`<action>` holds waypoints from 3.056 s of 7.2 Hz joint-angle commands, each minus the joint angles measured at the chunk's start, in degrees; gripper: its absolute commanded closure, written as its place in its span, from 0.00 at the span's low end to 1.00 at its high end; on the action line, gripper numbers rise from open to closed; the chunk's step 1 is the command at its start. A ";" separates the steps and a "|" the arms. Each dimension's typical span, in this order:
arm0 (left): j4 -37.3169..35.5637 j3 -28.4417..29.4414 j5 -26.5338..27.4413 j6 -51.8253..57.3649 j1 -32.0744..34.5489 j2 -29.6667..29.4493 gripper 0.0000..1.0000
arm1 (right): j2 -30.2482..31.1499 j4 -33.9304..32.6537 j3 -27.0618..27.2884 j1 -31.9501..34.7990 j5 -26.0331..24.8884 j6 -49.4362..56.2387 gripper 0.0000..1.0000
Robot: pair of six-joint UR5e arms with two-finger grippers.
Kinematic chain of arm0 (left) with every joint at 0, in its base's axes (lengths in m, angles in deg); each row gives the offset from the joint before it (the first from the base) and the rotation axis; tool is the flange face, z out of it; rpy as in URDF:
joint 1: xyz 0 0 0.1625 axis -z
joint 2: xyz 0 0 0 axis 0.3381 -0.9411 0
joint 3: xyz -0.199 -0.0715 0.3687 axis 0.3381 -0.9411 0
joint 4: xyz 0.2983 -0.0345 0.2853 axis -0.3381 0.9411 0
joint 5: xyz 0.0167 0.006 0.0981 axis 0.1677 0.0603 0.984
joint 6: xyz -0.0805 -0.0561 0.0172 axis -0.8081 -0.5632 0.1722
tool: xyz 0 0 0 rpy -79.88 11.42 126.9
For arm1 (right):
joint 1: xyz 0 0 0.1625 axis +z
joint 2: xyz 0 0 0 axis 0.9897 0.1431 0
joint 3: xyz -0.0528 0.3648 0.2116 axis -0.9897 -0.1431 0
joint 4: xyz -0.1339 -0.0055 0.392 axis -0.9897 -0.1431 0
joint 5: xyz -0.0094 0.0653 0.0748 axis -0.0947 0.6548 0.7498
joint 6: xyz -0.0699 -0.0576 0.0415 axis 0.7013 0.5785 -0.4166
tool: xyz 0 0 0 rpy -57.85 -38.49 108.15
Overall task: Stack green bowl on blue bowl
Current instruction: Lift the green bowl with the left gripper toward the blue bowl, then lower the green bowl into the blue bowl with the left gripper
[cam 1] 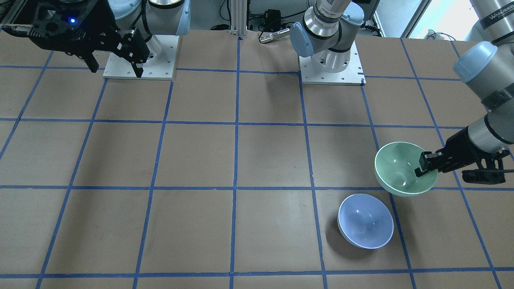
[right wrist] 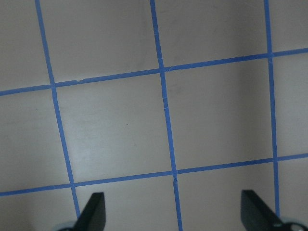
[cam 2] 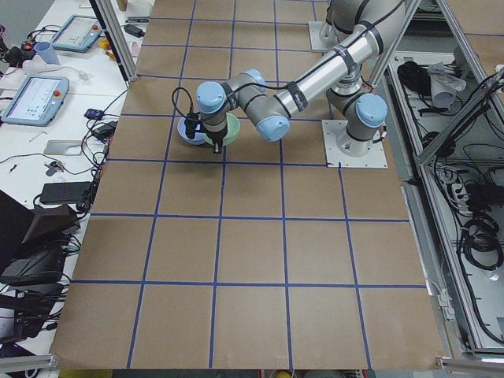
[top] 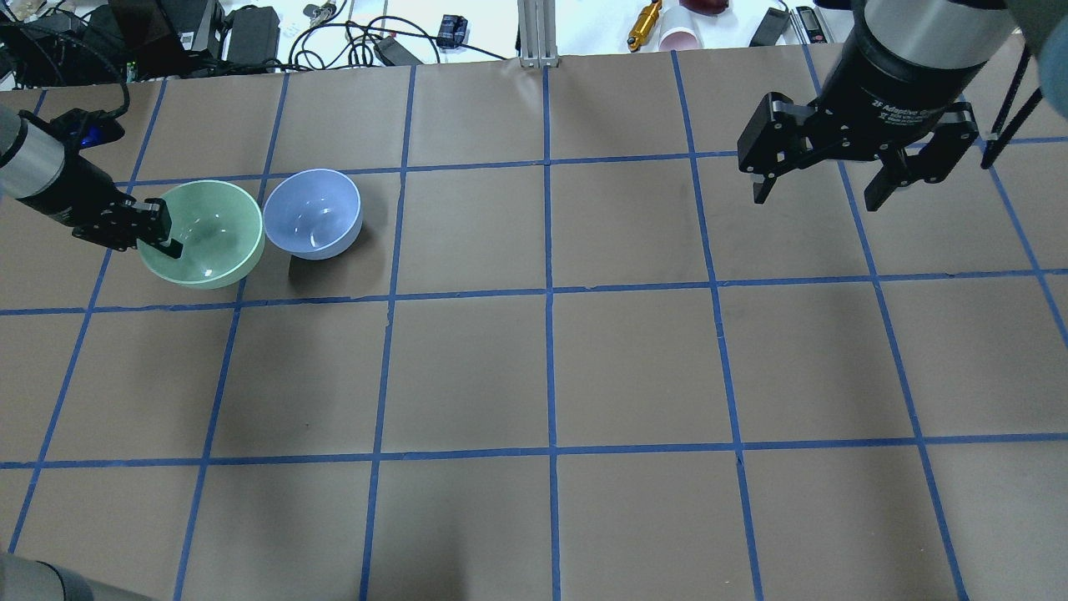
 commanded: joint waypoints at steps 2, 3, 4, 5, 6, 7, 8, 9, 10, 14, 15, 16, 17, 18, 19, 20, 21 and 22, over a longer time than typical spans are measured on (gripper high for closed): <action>-0.75 4.06 -0.68 -9.70 6.49 -3.27 1.00 | 0.00 0.06 -0.02 0.00 0.00 0.00 0.00; -0.76 6.25 -1.12 -11.03 6.85 -4.94 1.00 | 0.00 0.06 -0.02 0.00 0.00 0.00 0.00; -0.76 7.93 -3.65 -12.87 7.20 -6.52 1.00 | 0.00 0.06 -0.02 0.00 0.00 0.00 0.00; -0.85 8.90 -4.11 -13.23 7.47 -7.84 1.00 | 0.00 -0.02 -0.02 0.00 0.00 0.00 0.00; -0.85 9.09 -4.38 -13.41 7.55 -8.64 1.00 | 0.00 -0.02 -0.02 0.00 0.00 0.00 0.00; -1.11 9.09 -5.68 -13.41 7.47 -9.25 1.00 | 0.00 -0.02 -0.02 0.00 0.00 0.00 0.00; -2.07 9.18 -5.70 -13.41 7.55 -10.57 1.00 | 0.00 0.06 0.07 0.00 0.00 0.00 0.00; -4.34 9.18 -5.87 -13.85 7.47 -11.54 1.00 | 0.00 -0.02 0.07 0.00 0.00 0.00 0.00; -4.54 9.18 -5.78 -14.38 7.55 -11.98 1.00 | 0.00 -0.02 -0.02 0.00 0.00 0.00 0.00; -4.54 9.09 -7.54 -14.64 7.47 -12.78 1.00 | 0.00 -0.02 -0.02 0.00 0.00 0.00 0.00; -4.54 9.09 -7.19 -14.38 7.55 -12.78 1.00 | 0.00 0.06 -0.02 -0.09 0.00 0.00 0.00; -4.54 8.74 -7.10 -14.29 7.47 -12.78 1.00 | 0.00 0.06 -0.02 0.00 0.00 0.00 0.00; -4.54 8.56 -7.10 -14.12 7.47 -12.69 1.00 | 0.00 0.06 -0.02 0.00 0.00 0.00 0.00; -4.54 8.56 -7.10 -14.12 7.55 -12.69 1.00 | 0.00 -0.02 -0.02 0.00 0.00 0.00 0.00; -4.45 8.56 -7.02 -14.12 7.47 -12.60 1.00 | 0.00 -0.02 -0.02 0.00 0.00 0.00 0.00; -4.45 8.39 -6.49 -13.94 7.47 -12.51 0.85 | 0.00 0.06 -0.02 0.00 0.00 0.00 0.00; -4.45 8.04 -5.70 -13.68 7.47 -12.43 0.03 | 0.00 -0.02 0.07 0.00 0.00 0.00 0.00; -4.45 7.95 -5.61 -13.59 7.47 -12.08 0.00 | 0.00 0.06 -0.02 0.00 0.00 0.00 0.00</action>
